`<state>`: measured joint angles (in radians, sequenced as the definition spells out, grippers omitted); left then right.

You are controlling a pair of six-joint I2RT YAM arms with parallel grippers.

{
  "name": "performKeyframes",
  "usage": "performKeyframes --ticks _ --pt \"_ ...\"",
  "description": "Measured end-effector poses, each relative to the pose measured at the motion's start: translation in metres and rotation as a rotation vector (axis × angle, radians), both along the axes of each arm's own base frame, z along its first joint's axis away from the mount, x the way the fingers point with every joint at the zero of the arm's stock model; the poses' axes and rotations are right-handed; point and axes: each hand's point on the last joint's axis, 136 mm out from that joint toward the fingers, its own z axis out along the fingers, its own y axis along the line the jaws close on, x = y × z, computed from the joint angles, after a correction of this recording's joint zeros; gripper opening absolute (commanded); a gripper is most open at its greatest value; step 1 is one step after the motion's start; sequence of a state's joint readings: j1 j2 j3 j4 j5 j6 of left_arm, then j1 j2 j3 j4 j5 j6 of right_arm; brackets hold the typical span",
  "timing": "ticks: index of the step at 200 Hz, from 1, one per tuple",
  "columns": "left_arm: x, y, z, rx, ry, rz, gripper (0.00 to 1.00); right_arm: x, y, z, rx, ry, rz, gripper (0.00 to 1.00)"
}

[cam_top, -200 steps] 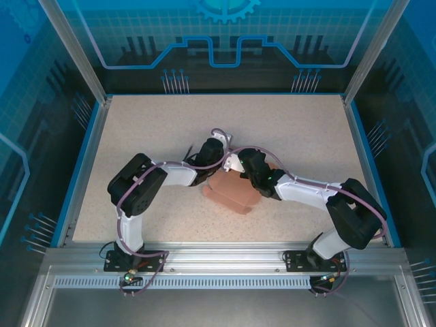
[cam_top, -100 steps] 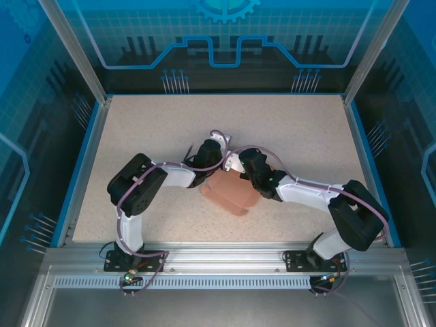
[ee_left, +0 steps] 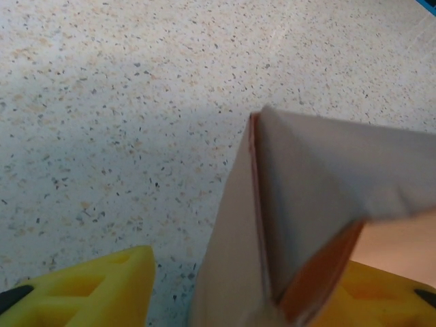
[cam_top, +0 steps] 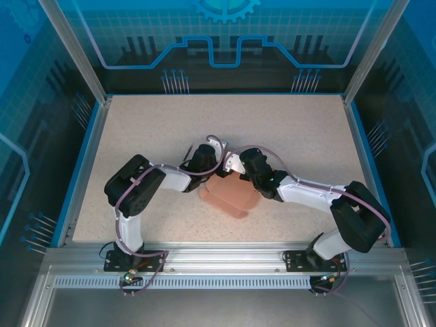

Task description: Fold the paper box

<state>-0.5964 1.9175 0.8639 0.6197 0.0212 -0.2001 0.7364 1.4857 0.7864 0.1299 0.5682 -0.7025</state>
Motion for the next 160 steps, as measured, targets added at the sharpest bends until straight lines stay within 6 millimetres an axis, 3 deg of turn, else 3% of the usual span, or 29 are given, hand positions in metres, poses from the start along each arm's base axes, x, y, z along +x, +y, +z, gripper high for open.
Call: performKeyframes --ticks 31,74,160 --pt "-0.004 0.001 -0.002 -0.005 0.001 -0.008 0.53 0.001 -0.001 0.0 0.0 0.0 -0.004 0.04" --pt "-0.009 0.005 -0.007 -0.006 0.017 -0.017 0.38 0.0 -0.001 0.0 0.002 0.003 -0.001 0.04" --pt "-0.001 0.007 -0.004 -0.006 0.002 -0.025 0.15 -0.001 0.001 0.005 0.033 0.0 0.004 0.04"
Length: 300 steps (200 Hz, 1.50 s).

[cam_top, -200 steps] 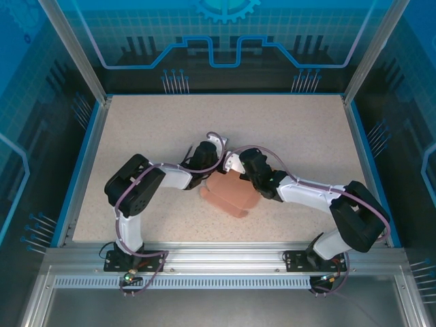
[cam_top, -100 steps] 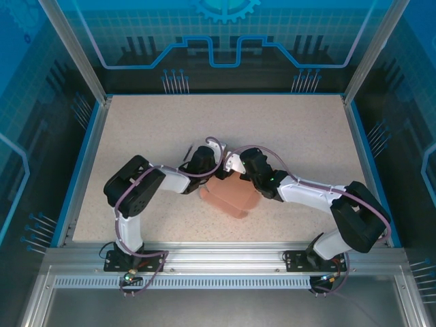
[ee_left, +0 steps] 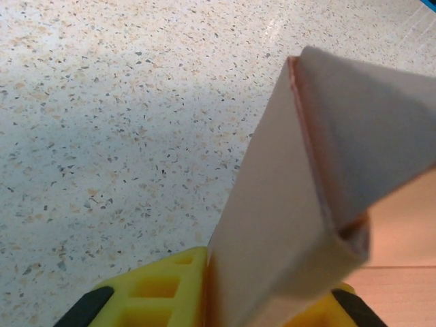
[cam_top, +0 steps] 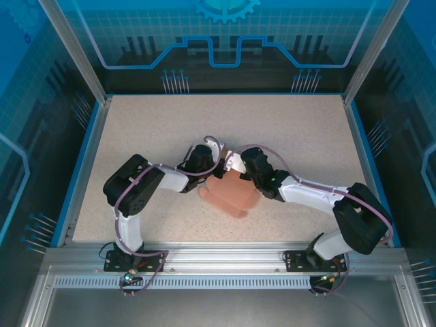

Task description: Fold the paper box

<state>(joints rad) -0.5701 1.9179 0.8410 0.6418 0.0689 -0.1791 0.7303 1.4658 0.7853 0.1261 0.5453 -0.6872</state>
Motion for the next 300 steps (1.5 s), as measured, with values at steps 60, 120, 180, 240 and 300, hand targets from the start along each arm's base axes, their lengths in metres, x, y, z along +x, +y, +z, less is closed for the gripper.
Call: performKeyframes --ticks 60,120,180,240,300 --pt "-0.001 -0.003 -0.003 0.014 -0.019 -0.027 0.03 -0.002 0.002 0.0 0.04 0.021 0.002 0.18" --pt "0.004 -0.005 0.007 0.028 -0.105 -0.047 0.02 -0.011 0.006 0.009 0.139 0.074 0.015 0.39" --pt "-0.003 -0.007 0.006 0.051 -0.148 -0.064 0.02 -0.02 0.016 0.054 0.406 0.153 0.064 0.49" --pt "-0.01 -0.007 0.004 0.057 -0.182 -0.08 0.03 0.013 -0.008 0.091 0.757 0.285 -0.04 0.48" --pt "-0.008 -0.01 0.011 0.046 -0.21 -0.082 0.04 0.052 0.015 0.033 0.893 0.626 -0.144 0.46"
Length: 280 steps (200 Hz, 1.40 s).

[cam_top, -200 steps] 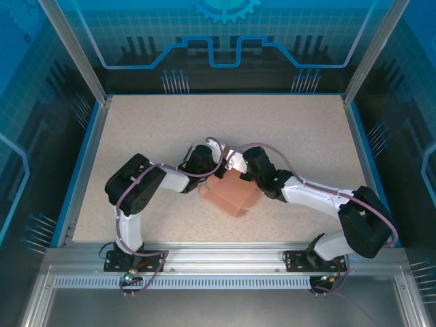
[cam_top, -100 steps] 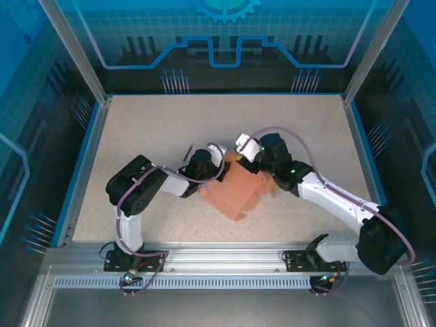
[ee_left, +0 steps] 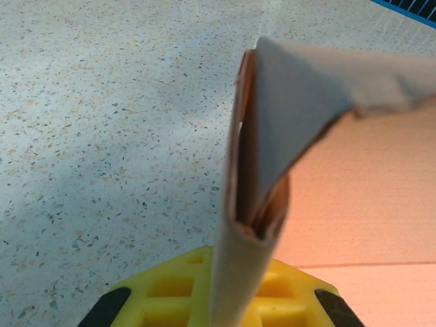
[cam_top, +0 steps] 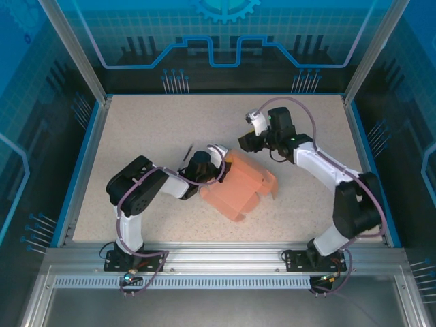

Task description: Fold the paper box

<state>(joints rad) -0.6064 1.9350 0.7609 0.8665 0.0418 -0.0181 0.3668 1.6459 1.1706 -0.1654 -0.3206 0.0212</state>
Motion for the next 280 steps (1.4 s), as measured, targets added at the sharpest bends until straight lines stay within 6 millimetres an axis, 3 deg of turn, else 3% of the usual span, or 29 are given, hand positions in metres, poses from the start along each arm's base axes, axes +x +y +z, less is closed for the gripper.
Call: performKeyframes --ticks 24,55,130,231,280 --pt "0.0 0.0 -0.001 0.001 0.002 -0.001 0.04 0.001 0.01 -0.024 0.029 0.106 0.025 0.43" --pt "-0.001 0.0 -0.005 0.009 0.008 -0.002 0.05 0.001 0.021 -0.039 0.069 0.181 0.053 0.39" --pt "-0.003 0.002 -0.015 0.027 0.034 -0.002 0.1 -0.01 0.028 -0.048 0.136 0.24 0.071 0.27" --pt "-0.003 -0.002 -0.018 0.035 0.046 -0.007 0.13 -0.013 0.035 -0.053 0.184 0.234 0.068 0.27" --pt "0.001 -0.001 -0.017 0.045 0.048 0.016 0.05 -0.01 0.033 -0.053 0.191 0.238 0.046 0.29"
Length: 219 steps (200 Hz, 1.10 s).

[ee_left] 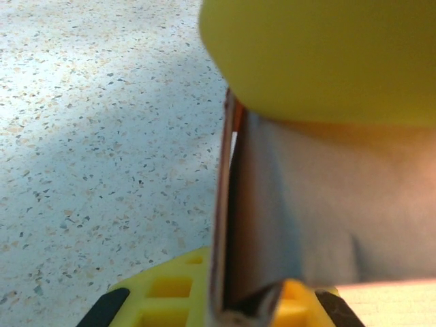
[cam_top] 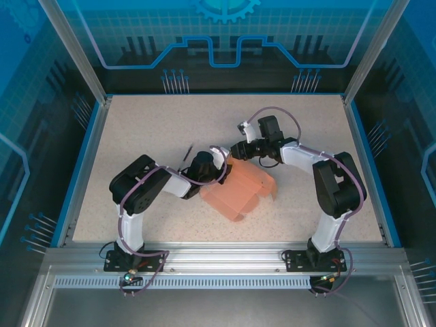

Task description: Fold the paper box

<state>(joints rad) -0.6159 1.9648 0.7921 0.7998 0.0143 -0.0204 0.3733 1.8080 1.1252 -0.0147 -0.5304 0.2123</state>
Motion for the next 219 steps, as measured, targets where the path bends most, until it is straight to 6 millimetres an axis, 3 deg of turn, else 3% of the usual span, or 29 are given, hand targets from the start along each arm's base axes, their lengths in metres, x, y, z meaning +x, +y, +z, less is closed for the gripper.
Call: performKeyframes --ticks 45,167,219 --pt "0.002 0.0 0.0 0.009 -0.002 0.025 0.03 0.001 -0.007 -0.001 0.016 0.021 -0.021 0.33" --pt "0.013 0.004 0.0 0.001 0.056 0.153 0.07 0.001 -0.008 0.001 0.122 0.043 -0.07 0.32" --pt "0.015 0.003 0.0 0.007 0.052 0.162 0.03 0.004 -0.014 0.0 0.127 0.059 -0.091 0.33"
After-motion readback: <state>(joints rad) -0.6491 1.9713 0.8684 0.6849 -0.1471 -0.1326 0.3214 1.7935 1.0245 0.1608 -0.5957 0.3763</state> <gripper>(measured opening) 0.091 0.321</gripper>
